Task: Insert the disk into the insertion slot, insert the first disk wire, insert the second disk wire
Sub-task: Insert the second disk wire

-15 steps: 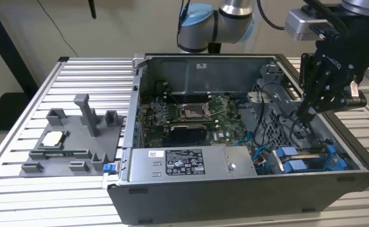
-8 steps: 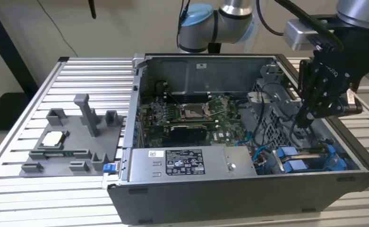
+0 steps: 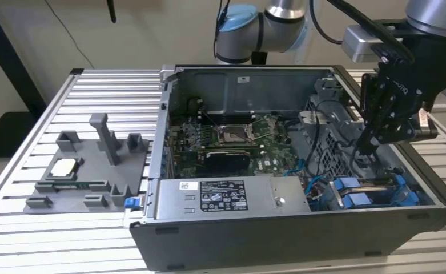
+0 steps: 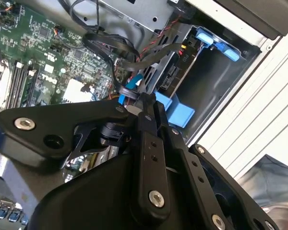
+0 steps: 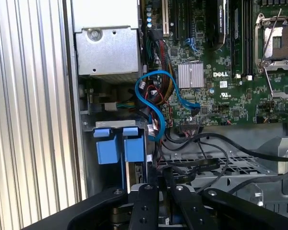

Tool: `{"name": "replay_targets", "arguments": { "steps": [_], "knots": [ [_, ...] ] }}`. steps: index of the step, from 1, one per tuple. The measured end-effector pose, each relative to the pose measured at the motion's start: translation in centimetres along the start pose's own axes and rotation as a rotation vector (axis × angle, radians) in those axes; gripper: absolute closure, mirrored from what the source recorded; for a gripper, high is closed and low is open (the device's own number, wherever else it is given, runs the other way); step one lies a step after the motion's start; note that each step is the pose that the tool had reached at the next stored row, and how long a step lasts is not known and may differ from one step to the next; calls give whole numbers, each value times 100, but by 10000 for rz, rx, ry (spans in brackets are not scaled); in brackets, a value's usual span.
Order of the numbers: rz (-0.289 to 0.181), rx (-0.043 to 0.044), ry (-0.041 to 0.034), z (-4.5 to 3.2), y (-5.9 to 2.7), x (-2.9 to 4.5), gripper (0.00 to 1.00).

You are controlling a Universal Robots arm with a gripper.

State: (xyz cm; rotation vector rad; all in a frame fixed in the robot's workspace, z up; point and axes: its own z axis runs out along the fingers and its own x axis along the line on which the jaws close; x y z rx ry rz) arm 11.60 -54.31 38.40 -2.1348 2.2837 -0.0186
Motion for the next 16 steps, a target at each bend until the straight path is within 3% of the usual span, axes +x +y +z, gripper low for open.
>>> {"name": "replay_targets", "arguments": {
  "steps": [16],
  "knots": [
    [0, 2, -2, 13, -3, 0, 84]
  ]
}}
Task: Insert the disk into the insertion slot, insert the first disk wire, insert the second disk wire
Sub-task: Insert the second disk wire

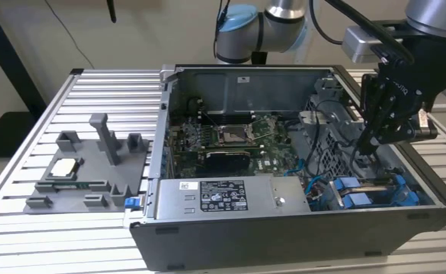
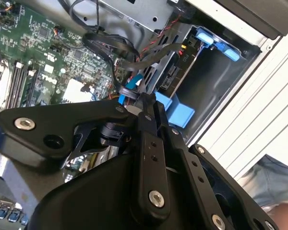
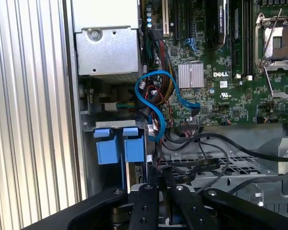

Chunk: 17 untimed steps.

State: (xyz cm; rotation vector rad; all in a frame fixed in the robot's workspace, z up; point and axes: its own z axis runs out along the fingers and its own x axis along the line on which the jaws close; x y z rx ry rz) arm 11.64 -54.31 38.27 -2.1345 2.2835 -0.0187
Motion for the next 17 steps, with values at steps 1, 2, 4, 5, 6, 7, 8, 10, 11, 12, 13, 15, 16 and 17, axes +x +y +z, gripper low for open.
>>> {"name": "replay_targets", "arguments": {
  "steps": [1, 2, 4, 5, 6, 7, 8, 10, 11, 12, 13, 15, 16, 17],
  "knots": [
    [0, 0, 1, 9, -5, 0, 84],
    [0, 0, 2, 19, -12, 0, 84],
    [0, 0, 2, 44, -20, 0, 84],
    [0, 0, 2, 55, -23, 0, 84],
    [0, 0, 2, 66, -27, -1, 84],
    [0, 0, 2, 76, -31, -1, 84],
    [-1, 0, 2, 86, -32, -1, 84],
    [1, 0, 3, 106, -33, -1, 84],
    [0, 0, 3, 116, -33, -1, 84],
    [0, 0, 1, 127, -33, -1, 84],
    [-1, 0, 3, 134, -33, -1, 84],
    [0, 0, 3, 147, -33, -1, 84],
    [-1, 0, 2, 154, -33, -1, 84],
    [0, 0, 2, 160, -33, -1, 84]
  ]
}}
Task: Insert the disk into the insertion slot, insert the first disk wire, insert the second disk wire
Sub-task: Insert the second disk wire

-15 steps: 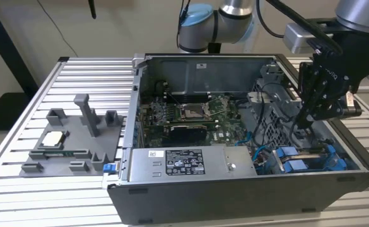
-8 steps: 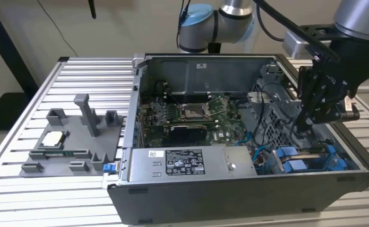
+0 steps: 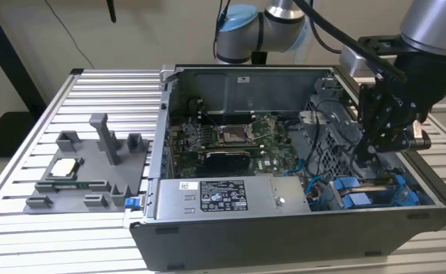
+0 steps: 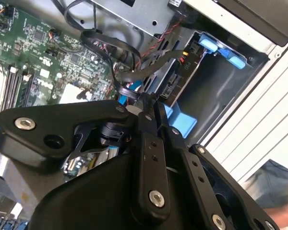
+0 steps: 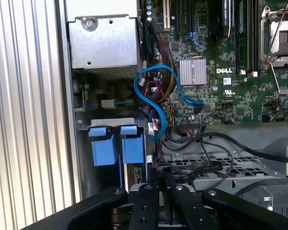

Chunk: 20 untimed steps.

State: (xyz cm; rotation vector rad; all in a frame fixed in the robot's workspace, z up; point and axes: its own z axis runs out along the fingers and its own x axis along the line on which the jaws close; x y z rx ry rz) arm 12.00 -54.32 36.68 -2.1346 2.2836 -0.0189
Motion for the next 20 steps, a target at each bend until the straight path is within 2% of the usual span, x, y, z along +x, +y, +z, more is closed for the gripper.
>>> {"name": "replay_targets", "arguments": {
  "steps": [12, 20],
  "knots": [
    [-1, 0, 1, 85, -5, 2, 84],
    [-1, -8, 0, 94, -20, 96, 84]
  ]
}}
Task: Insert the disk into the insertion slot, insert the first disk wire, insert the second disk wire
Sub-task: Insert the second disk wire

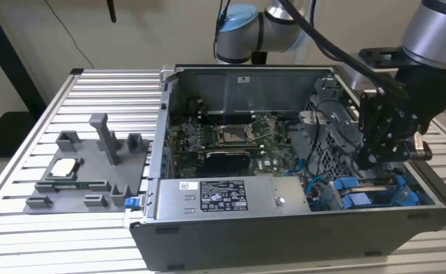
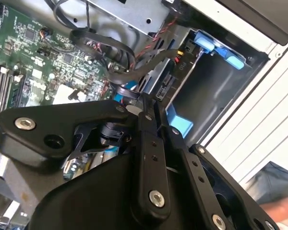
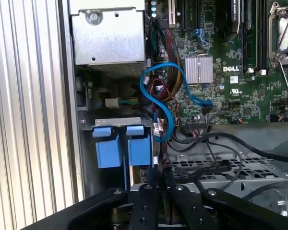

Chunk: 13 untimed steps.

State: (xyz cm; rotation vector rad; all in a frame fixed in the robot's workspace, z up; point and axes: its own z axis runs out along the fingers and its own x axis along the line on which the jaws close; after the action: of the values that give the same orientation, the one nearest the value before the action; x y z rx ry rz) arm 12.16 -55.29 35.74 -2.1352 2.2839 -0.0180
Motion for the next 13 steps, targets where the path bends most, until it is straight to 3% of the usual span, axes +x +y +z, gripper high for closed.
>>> {"name": "replay_targets", "arguments": {
  "steps": [10, 13],
  "knots": [
    [1, -44, -24, 0, -21, 202, 84],
    [2, -74, -49, 10, -39, 224, 84]
  ]
}}
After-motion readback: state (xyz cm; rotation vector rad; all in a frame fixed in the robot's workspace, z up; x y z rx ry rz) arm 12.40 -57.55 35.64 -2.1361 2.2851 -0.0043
